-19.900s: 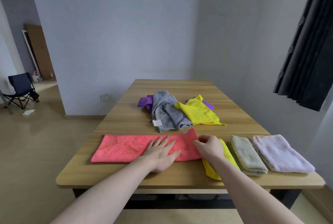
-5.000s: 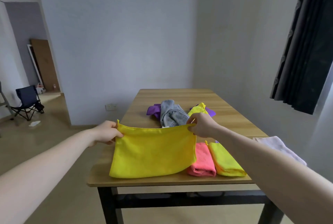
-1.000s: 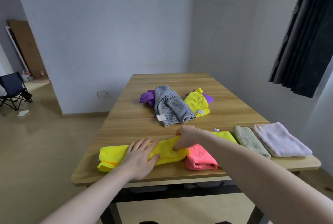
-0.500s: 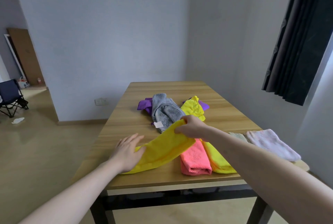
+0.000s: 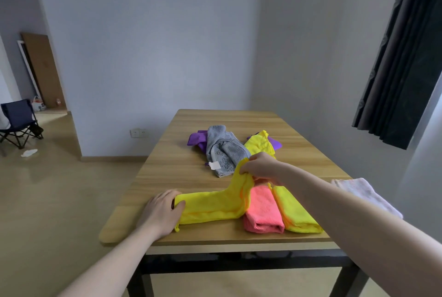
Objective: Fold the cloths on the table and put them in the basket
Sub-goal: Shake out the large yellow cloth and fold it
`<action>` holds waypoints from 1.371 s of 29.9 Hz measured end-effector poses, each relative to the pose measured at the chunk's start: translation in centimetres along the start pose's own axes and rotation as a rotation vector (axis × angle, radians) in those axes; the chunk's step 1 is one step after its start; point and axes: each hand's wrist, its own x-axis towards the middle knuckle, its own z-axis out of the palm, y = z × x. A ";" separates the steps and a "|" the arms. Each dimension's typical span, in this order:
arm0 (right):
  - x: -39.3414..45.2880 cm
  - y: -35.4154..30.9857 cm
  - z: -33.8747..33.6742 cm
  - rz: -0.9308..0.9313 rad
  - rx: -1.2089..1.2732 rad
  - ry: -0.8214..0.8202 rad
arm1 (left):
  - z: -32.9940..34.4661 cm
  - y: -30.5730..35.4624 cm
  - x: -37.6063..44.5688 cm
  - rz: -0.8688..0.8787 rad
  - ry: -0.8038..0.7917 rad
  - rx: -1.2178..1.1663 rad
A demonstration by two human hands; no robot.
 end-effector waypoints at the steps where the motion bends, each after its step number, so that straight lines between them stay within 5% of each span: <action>1: 0.0 -0.4 0.6 -0.002 0.019 -0.014 | -0.1 0.0 0.0 -0.009 0.004 -0.016; 10: 0.4 -3.0 7.7 -0.004 0.107 -0.104 | -0.7 -0.2 -0.4 -0.087 0.111 -0.165; 17: 0.2 -3.7 11.8 0.036 0.057 -0.166 | -1.1 -0.3 -0.5 -0.085 0.051 -0.290; 26: 0.3 -2.0 9.5 -0.038 0.142 -0.198 | -1.2 -0.2 -0.6 -0.093 0.086 -0.385; 31: 0.5 0.5 6.7 -0.109 -0.333 0.049 | -0.9 0.1 -0.6 -0.104 0.108 -0.346; 41: 0.7 1.9 7.4 0.110 -0.304 -0.138 | -0.6 0.0 -0.5 -0.111 0.156 -0.261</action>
